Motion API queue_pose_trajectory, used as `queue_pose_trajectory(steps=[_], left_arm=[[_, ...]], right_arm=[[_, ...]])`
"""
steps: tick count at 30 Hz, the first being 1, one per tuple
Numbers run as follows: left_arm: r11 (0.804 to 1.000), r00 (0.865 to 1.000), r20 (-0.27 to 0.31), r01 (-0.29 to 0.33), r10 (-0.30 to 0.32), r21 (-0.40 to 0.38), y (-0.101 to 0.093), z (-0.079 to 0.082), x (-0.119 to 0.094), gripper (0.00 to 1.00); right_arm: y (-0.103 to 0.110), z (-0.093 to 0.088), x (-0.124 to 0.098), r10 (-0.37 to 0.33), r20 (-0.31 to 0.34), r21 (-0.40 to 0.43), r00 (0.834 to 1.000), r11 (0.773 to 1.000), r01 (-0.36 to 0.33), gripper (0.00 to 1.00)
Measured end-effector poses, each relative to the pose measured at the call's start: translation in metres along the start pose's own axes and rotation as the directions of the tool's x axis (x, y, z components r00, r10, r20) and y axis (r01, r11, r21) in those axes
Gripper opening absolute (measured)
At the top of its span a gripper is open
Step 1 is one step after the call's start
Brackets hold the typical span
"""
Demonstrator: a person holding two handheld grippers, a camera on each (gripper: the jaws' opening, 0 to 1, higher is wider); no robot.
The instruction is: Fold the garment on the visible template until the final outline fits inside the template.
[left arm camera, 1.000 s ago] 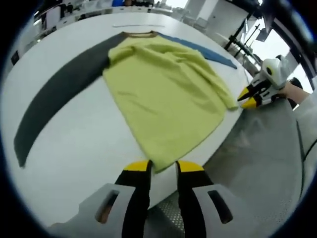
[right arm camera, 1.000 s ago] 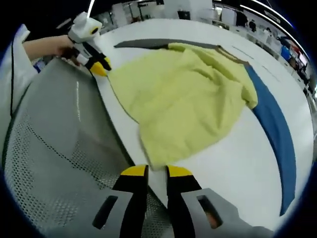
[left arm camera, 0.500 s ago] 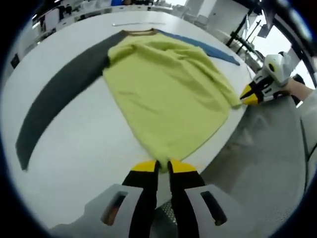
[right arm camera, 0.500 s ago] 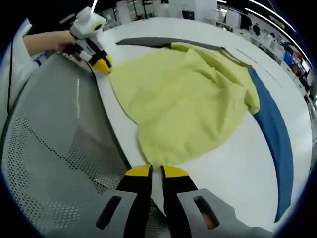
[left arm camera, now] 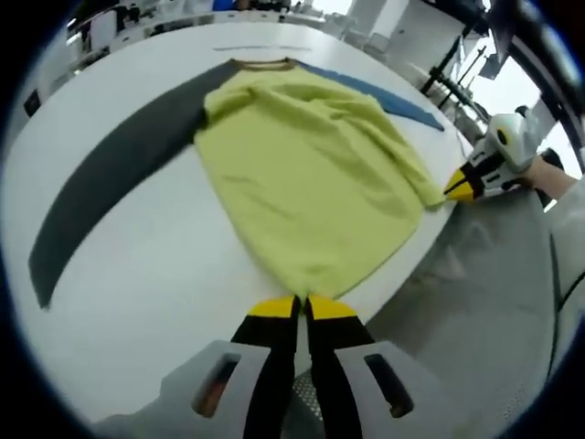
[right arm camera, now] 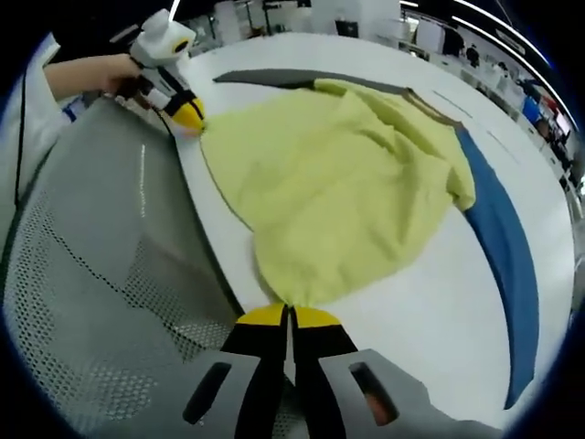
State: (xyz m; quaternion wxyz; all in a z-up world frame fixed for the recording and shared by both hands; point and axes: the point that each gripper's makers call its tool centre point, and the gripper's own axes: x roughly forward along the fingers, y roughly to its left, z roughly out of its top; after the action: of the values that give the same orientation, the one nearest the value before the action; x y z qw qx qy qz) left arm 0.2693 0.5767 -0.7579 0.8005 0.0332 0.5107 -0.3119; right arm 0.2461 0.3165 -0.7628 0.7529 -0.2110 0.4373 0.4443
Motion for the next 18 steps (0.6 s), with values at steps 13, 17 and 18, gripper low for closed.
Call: queue_pose_trajectory(steps=[13,17,18], left_arm=[[0.999,0.999,0.041,0.028,-0.027,-0.029,-0.004,0.032,-0.022,0.0],[0.999,0.996,0.08,0.031,-0.028,-0.039,-0.004,0.051,-0.032,0.0],[0.998,0.995,0.099,0.037,-0.032,-0.047,-0.004,0.058,-0.034,0.0]], right_arm=[[-0.03,0.017,-0.035,-0.066,0.044,-0.004,0.997,0.998,0.066,0.02],[-0.049,0.026,-0.047,-0.108,0.066,0.006,0.992,0.994,0.108,0.02],[-0.05,0.027,-0.048,-0.111,0.07,0.009,0.991,0.994,0.111,0.02]])
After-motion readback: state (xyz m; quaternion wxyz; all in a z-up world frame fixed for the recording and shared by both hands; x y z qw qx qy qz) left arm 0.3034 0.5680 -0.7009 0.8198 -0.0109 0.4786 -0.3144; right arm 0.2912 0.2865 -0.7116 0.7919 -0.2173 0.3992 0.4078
